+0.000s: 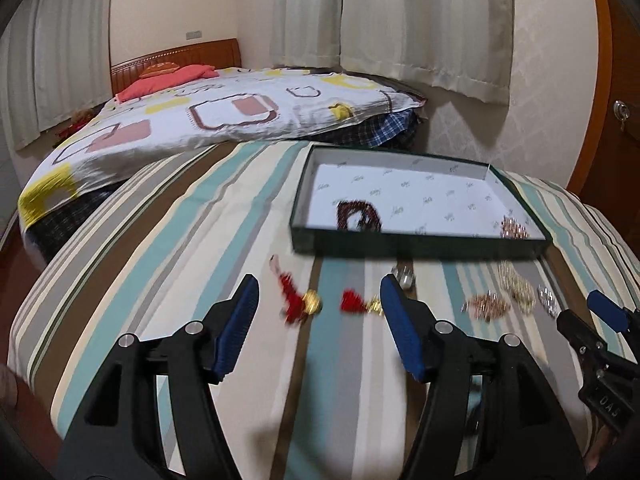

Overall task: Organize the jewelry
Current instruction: 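Grasp the white jade bangle with the right tool while the left tool withdraws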

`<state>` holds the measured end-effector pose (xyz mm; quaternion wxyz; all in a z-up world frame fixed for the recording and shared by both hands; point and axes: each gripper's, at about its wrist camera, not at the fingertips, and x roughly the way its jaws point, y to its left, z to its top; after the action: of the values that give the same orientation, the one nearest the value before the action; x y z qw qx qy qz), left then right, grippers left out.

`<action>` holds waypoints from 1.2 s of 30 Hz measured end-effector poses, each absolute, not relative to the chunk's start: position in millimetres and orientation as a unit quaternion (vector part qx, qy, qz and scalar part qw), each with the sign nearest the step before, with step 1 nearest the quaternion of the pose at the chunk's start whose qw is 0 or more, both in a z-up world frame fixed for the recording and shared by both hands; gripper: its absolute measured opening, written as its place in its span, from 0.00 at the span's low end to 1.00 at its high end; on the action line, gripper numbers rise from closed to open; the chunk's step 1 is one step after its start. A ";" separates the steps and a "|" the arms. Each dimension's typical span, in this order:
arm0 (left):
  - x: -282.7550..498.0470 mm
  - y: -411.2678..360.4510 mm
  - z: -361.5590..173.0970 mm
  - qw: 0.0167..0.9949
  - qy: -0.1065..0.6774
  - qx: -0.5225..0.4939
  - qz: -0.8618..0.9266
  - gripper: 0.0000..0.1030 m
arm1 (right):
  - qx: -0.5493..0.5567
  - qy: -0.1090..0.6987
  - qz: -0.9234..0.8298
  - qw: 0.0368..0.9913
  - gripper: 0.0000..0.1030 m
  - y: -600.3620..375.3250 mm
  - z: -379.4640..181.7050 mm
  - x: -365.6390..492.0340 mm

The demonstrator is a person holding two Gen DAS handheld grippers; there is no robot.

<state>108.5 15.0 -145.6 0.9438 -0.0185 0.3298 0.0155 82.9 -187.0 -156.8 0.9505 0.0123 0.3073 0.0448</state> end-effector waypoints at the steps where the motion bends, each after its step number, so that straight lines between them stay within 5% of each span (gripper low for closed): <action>1: 104.2 16.4 -146.9 0.943 0.331 -0.020 0.016 0.60 | 0.013 0.307 0.046 0.950 0.64 -186.5 -159.1 78.7; 20: 73.8 21.9 -165.7 0.936 0.350 -0.020 0.018 0.60 | -0.018 0.373 0.053 0.926 0.81 -157.7 -196.9 68.0; 23: 73.4 19.9 -166.5 0.936 0.352 -0.020 0.017 0.60 | -0.009 0.386 0.058 0.921 0.81 -159.5 -202.5 68.7; 26: 72.8 15.4 -167.1 0.936 0.352 -0.018 0.014 0.60 | -0.004 0.382 0.058 0.922 0.67 -162.5 -200.0 66.7; 36: 67.3 -12.9 -168.3 0.935 0.353 -0.010 -0.027 0.62 | 0.021 0.376 0.043 0.926 0.67 -185.9 -192.0 66.0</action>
<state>67.3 -12.9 -168.3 0.9353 -0.0097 0.3528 -0.0272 66.0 -185.9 -192.0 0.9255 0.0215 0.3755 0.0432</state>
